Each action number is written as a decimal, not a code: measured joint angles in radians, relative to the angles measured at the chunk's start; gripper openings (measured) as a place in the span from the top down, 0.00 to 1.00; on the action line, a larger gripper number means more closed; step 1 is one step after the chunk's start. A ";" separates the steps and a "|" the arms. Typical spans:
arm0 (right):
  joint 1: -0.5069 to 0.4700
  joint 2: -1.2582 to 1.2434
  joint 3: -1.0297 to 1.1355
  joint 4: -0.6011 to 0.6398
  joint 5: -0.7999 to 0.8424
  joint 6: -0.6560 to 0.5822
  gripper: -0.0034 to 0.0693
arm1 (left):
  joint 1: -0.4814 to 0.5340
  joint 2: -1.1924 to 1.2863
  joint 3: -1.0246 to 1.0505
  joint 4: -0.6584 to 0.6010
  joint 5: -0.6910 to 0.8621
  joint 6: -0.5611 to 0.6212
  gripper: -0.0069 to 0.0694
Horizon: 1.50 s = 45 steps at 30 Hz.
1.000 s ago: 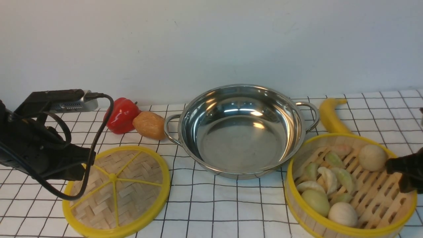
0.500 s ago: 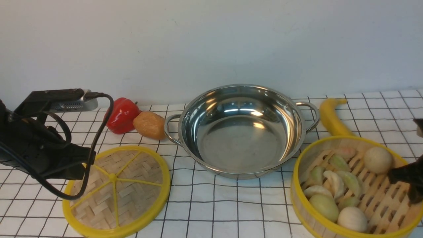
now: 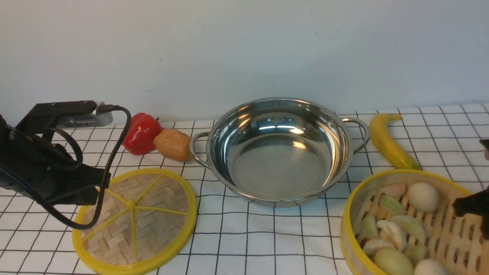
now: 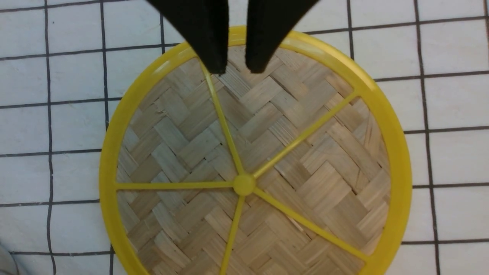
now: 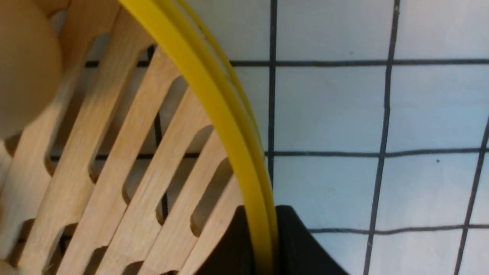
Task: Place the steamer in the pot on the white tablecloth, and put the lid on the steamer.
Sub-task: 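Reach for and grasp the rim of the bamboo steamer holding the buns with the right gripper, then place the bamboo steamer basket of food into the steel pot with the right gripper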
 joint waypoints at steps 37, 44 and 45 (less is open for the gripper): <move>0.000 -0.155 -0.383 0.219 0.298 -0.172 0.86 | 0.000 0.000 0.000 0.000 -0.003 0.000 0.81; 0.000 -0.014 -0.608 0.311 0.302 -0.179 0.86 | 0.000 0.000 0.000 0.000 -0.006 0.001 0.81; 0.002 0.008 -0.638 0.319 0.302 -0.179 0.86 | 0.000 0.000 0.000 0.000 -0.006 0.001 0.81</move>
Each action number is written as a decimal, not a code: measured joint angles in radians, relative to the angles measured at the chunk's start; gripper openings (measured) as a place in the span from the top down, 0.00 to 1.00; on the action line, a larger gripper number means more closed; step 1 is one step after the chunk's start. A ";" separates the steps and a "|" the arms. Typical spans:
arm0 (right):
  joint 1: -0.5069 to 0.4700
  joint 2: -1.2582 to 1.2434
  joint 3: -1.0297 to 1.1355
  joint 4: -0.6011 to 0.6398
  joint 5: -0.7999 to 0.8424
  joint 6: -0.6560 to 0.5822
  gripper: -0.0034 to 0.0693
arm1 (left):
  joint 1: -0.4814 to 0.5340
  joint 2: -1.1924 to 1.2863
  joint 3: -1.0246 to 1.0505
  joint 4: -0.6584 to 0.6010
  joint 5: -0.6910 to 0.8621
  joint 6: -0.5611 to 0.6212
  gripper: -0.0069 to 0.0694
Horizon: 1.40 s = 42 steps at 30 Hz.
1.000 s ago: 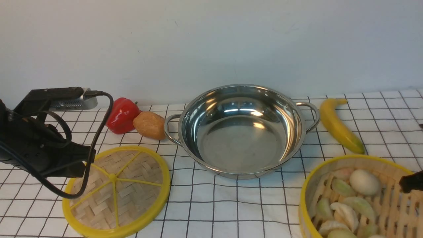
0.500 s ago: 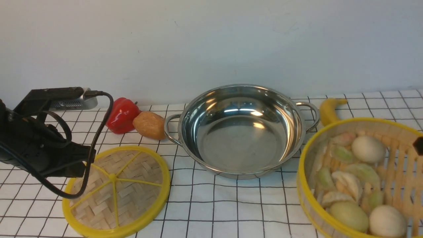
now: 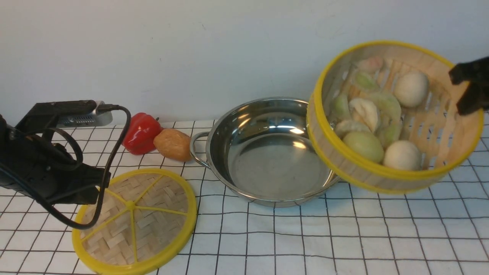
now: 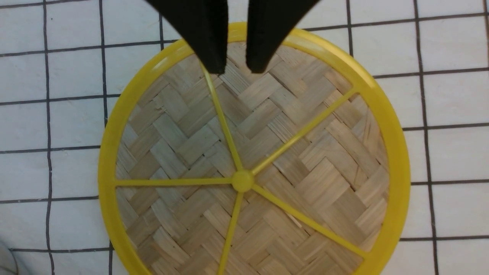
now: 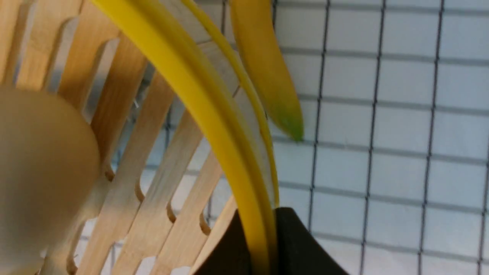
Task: Place the steamer in the pot on the white tablecloth, and put the lid on the steamer.
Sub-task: 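Place the bamboo steamer basket of food into the steel pot with the right gripper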
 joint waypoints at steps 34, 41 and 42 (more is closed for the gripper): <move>0.289 0.637 -0.577 0.014 0.003 0.079 0.86 | 0.000 0.000 0.000 -0.002 -0.015 0.000 0.81; 0.289 0.680 -0.578 0.015 0.002 0.079 0.86 | 0.000 0.020 0.000 -0.003 -0.016 0.000 0.80; 0.289 0.684 -0.578 0.014 0.002 0.080 0.86 | 0.000 0.020 0.000 -0.003 -0.016 0.000 0.80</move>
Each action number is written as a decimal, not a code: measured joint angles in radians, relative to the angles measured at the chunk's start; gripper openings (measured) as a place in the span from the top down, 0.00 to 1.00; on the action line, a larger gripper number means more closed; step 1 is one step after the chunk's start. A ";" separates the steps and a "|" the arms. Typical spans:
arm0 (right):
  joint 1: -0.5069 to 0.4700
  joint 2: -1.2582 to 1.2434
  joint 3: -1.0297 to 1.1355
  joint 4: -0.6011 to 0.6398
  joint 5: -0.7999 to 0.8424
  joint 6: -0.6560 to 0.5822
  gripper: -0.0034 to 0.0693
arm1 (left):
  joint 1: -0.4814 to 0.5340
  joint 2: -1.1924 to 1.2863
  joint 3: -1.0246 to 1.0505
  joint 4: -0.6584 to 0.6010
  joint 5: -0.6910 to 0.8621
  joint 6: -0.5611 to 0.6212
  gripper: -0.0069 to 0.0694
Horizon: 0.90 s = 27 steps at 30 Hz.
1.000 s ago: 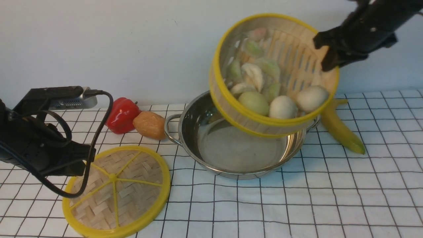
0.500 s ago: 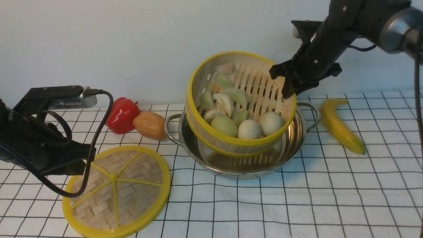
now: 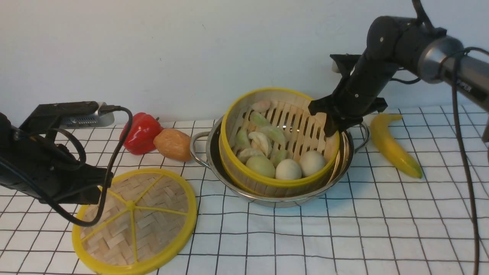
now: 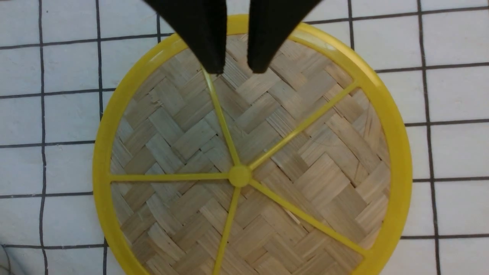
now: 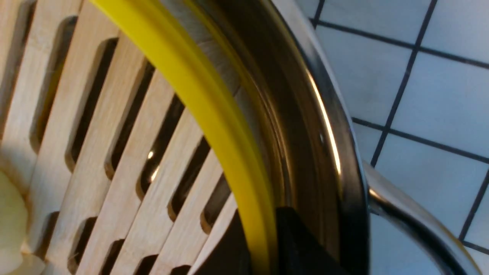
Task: Place the steamer in the pot on the white tablecloth, and put the lid on the steamer.
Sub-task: 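Place the bamboo steamer basket of food into the steel pot with the right gripper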
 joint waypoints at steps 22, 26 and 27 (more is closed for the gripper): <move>0.001 0.007 0.000 -0.002 -0.001 0.023 0.86 | 0.000 0.000 0.000 -0.001 0.003 -0.001 0.80; 0.001 0.007 0.000 -0.018 -0.001 0.024 0.86 | 0.000 0.000 0.000 -0.001 0.004 -0.001 0.80; 0.001 0.007 0.000 -0.020 -0.001 0.024 0.86 | 0.000 0.000 0.000 -0.001 0.004 -0.001 0.80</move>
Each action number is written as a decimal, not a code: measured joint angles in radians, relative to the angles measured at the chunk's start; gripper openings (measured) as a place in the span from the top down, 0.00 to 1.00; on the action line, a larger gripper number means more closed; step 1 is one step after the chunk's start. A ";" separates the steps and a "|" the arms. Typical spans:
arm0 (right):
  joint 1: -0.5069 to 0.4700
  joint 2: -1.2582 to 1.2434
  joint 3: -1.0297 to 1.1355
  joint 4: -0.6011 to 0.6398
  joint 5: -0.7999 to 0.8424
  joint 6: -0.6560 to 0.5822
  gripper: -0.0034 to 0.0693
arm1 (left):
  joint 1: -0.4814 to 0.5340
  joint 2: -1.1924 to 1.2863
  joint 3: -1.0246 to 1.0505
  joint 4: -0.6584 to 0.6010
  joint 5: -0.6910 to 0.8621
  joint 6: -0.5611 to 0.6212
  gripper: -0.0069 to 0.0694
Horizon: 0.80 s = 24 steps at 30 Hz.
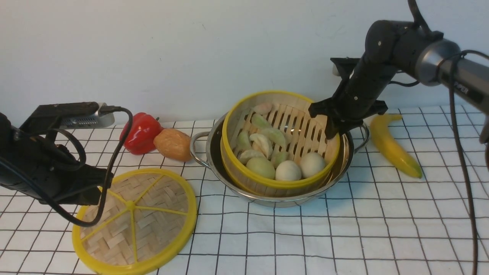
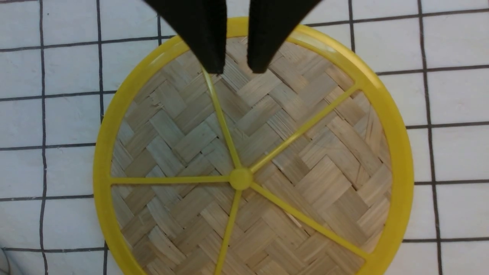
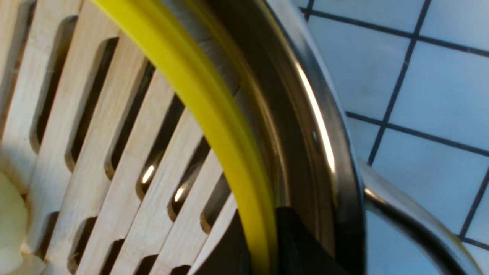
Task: Place the steamer in the pot on the white tablecloth, and put the lid on the steamer.
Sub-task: 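Place the bamboo steamer basket of food into the steel pot with the right gripper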
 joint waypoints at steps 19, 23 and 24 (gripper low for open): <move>0.000 0.000 -0.001 0.025 -0.003 0.015 0.75 | 0.000 0.000 0.000 0.000 0.000 0.000 0.80; -0.001 -0.006 -0.003 0.046 -0.005 0.018 0.66 | 0.000 0.000 0.000 0.000 0.001 0.000 0.80; -0.001 -0.006 -0.003 0.048 -0.005 0.018 0.65 | 0.000 0.000 0.000 0.000 0.001 0.000 0.80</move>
